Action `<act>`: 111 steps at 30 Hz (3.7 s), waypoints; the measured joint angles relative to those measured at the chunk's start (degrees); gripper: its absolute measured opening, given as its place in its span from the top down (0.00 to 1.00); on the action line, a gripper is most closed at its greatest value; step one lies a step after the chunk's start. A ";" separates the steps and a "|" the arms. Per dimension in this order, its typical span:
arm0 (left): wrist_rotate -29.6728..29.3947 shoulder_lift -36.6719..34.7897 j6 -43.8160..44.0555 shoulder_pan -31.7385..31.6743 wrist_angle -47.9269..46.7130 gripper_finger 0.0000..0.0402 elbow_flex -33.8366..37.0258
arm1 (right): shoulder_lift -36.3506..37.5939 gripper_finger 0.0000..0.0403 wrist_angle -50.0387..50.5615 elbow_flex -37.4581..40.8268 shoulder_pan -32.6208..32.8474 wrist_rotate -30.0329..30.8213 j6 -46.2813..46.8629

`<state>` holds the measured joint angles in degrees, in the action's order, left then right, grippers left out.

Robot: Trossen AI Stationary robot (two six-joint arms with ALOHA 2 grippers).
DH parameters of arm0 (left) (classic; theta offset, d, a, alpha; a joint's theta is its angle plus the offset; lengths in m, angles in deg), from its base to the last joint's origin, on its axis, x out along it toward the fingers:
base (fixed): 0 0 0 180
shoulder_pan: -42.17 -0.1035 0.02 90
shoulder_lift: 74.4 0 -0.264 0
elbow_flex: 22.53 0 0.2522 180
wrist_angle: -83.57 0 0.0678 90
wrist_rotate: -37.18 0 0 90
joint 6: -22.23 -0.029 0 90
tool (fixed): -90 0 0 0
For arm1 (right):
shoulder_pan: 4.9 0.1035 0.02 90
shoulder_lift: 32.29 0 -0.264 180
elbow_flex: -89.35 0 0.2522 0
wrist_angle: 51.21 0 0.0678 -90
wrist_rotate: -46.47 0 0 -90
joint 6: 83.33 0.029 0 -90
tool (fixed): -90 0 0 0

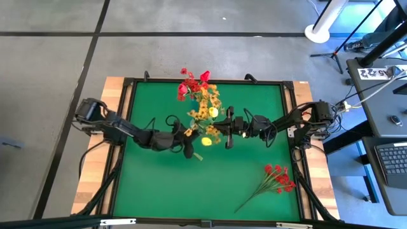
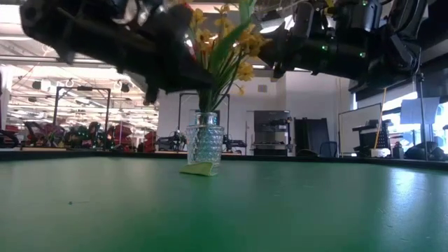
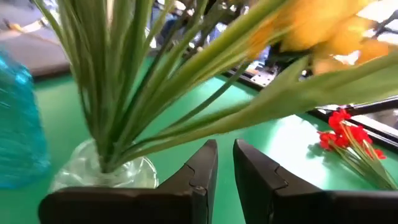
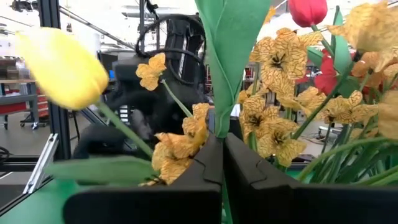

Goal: Sort flowers into vase by color
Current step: Put the yellow flower into the transparent vase

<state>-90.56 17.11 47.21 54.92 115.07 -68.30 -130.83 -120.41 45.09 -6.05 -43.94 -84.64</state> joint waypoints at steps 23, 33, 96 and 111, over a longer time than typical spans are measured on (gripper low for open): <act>-4.85 -4.61 5.76 -4.70 -24.51 0.37 0.02 | 0.00 1.00 -0.81 -0.55 0.00 -0.25 1.28; -1.42 -2.77 -3.23 -7.36 -18.17 0.37 0.02 | 0.00 1.00 2.20 -3.36 0.00 -0.71 1.28; 0.86 8.61 -1.08 1.83 -11.17 0.99 -5.40 | 0.02 1.00 13.09 -3.78 0.07 -5.22 5.53; -7.07 7.34 -1.67 6.64 -11.69 0.99 -5.33 | 0.02 1.00 15.88 -3.54 5.38 -2.05 3.09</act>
<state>-97.63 24.46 45.54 61.56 103.38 -73.63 -130.81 -104.53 41.55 -0.67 -45.99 -81.56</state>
